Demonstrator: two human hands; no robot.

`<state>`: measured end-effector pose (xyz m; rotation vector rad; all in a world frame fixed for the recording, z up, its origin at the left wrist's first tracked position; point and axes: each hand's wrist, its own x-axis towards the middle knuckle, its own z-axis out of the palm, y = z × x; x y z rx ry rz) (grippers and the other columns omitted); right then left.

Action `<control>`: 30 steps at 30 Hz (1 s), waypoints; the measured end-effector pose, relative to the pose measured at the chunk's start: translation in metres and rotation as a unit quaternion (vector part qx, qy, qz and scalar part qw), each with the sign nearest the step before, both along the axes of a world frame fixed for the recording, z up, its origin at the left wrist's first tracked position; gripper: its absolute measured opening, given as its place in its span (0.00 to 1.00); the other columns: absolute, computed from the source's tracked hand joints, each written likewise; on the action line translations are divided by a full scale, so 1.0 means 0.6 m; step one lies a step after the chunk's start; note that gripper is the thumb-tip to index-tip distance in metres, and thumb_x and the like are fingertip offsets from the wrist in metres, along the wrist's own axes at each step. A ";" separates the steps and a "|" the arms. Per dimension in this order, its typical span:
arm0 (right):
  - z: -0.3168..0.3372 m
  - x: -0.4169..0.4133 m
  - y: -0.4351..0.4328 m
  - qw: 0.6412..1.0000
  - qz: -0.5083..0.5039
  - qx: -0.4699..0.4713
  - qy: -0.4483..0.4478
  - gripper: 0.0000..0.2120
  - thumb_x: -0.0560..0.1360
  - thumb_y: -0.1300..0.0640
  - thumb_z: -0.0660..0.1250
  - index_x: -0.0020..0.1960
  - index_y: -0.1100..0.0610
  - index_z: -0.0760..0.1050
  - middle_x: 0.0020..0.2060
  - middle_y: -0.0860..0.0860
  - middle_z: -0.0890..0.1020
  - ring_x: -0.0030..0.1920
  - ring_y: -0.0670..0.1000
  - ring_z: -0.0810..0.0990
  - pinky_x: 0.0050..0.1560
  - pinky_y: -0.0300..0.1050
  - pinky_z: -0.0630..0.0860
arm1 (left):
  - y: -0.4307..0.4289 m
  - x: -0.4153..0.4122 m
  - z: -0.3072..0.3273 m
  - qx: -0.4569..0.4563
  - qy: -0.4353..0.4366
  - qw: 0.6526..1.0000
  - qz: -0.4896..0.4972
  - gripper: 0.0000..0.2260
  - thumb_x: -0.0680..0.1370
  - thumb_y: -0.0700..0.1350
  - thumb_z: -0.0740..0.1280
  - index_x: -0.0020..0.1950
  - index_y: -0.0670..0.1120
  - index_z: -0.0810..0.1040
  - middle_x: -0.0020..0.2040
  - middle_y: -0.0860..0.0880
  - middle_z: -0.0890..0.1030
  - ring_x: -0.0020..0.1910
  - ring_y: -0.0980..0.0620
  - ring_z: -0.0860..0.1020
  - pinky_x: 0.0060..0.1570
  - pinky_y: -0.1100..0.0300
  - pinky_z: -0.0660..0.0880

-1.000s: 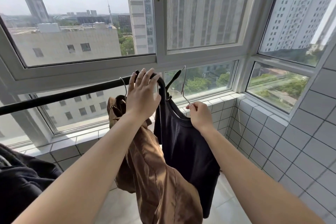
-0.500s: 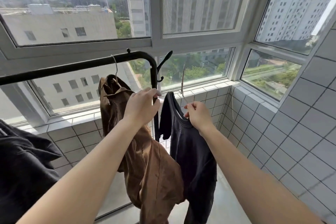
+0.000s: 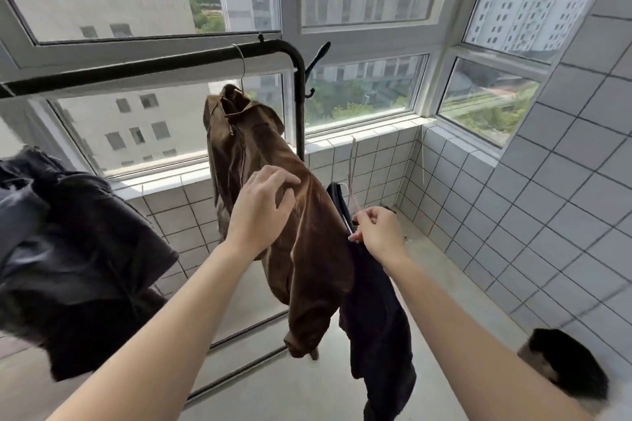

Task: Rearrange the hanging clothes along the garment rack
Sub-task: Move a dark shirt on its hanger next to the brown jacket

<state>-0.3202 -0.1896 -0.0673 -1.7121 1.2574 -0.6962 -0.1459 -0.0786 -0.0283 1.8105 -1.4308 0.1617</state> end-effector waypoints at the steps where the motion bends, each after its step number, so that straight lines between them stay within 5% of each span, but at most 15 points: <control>1: -0.003 -0.007 0.027 1.000 -0.003 0.000 -0.002 0.10 0.78 0.57 0.58 0.44 0.59 0.76 0.26 0.50 0.79 0.32 0.50 0.85 0.52 0.56 0.80 | 0.025 -0.005 -0.008 0.014 0.002 1.000 -0.006 0.07 0.77 0.42 0.64 0.53 0.48 0.79 0.54 0.52 0.78 0.54 0.52 0.74 0.56 0.57 0.72; 6: -0.007 -0.038 0.149 1.000 0.005 0.004 -0.002 0.12 0.79 0.57 0.58 0.39 0.58 0.73 0.22 0.50 0.78 0.32 0.52 0.85 0.47 0.49 0.79 | 0.124 -0.035 -0.050 0.126 0.028 0.991 -0.028 0.10 0.78 0.47 0.63 0.59 0.51 0.76 0.56 0.53 0.78 0.56 0.53 0.75 0.57 0.56 0.73; 15: -0.004 -0.051 0.343 0.985 0.157 0.057 0.037 0.11 0.80 0.55 0.58 0.40 0.58 0.71 0.23 0.52 0.79 0.33 0.55 0.85 0.50 0.55 0.80 | 0.261 -0.088 -0.118 0.189 0.078 0.978 -0.047 0.16 0.78 0.46 0.62 0.66 0.52 0.72 0.64 0.53 0.74 0.62 0.51 0.73 0.61 0.53 0.71; 21: 0.036 -0.046 0.414 0.959 0.262 0.095 0.048 0.11 0.80 0.57 0.58 0.39 0.59 0.70 0.27 0.59 0.79 0.34 0.60 0.83 0.34 0.44 0.79 | 0.308 -0.082 -0.123 0.194 0.067 0.978 -0.046 0.21 0.79 0.44 0.62 0.72 0.50 0.66 0.72 0.52 0.68 0.70 0.51 0.65 0.68 0.54 0.65; 26: 0.066 -0.049 0.448 0.925 0.353 0.131 0.056 0.15 0.80 0.56 0.58 0.35 0.56 0.68 0.19 0.50 0.76 0.31 0.59 0.82 0.32 0.45 0.77 | 0.350 -0.060 -0.117 0.176 0.128 0.976 0.006 0.11 0.80 0.46 0.60 0.61 0.48 0.73 0.61 0.52 0.77 0.60 0.52 0.74 0.61 0.53 0.71; 30: 0.071 -0.045 0.466 0.910 0.396 0.120 0.033 0.16 0.80 0.55 0.58 0.34 0.56 0.67 0.17 0.50 0.74 0.25 0.54 0.80 0.42 0.60 0.80 | 0.396 -0.035 -0.113 0.175 0.127 0.976 0.029 0.08 0.81 0.45 0.57 0.42 0.51 0.71 0.48 0.52 0.80 0.50 0.52 0.77 0.53 0.50 0.74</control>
